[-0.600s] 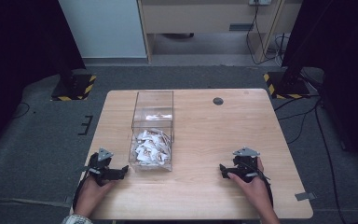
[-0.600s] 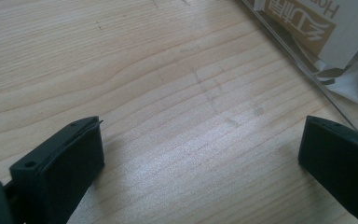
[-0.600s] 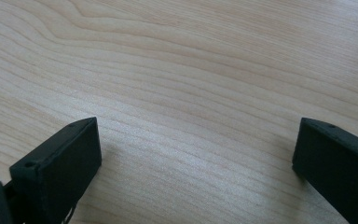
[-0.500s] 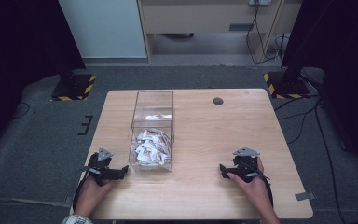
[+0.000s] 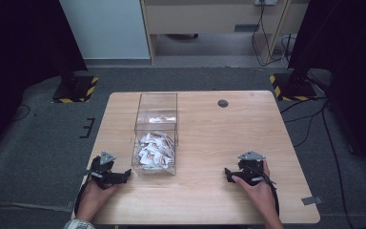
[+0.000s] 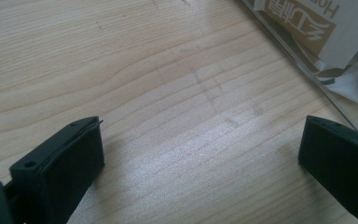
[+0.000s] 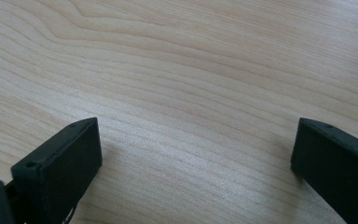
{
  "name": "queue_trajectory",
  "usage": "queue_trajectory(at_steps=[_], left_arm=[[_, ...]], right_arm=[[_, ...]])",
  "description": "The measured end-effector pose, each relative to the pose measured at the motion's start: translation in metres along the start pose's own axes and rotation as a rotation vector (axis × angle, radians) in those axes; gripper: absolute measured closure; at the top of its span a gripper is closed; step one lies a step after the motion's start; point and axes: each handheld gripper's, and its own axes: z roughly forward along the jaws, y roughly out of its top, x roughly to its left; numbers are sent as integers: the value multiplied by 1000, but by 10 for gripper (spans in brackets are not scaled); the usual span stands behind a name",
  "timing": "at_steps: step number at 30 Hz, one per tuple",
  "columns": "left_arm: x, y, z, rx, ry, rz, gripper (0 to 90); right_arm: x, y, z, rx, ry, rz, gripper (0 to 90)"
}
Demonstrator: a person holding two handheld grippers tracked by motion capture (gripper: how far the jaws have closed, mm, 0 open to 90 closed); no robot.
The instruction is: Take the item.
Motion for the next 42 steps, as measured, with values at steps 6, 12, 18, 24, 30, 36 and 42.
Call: queue_trajectory(at_steps=[6, 12, 18, 24, 30, 36, 42], left_arm=[[0, 0, 0, 0, 2, -1, 0], [0, 0, 0, 0, 1, -3, 0], [-1, 0, 0, 0, 5, -6, 0], [-1, 0, 0, 0, 6, -5, 0], [-1, 0, 0, 0, 7, -6, 0], [-1, 0, 0, 0, 10, -9, 0], [-1, 0, 0, 0, 12, -10, 0]], right_arm=[[0, 1, -4, -14, 15, -8, 53], [0, 3, -11, -8, 56, 12, 83], [10, 14, -24, -3, 45, -22, 129], [21, 22, -28, -17, 71, -29, 165], [22, 33, -30, -28, 89, -17, 217], [30, 51, -31, -37, 99, -43, 262], [36, 63, -27, -25, 111, -57, 289]])
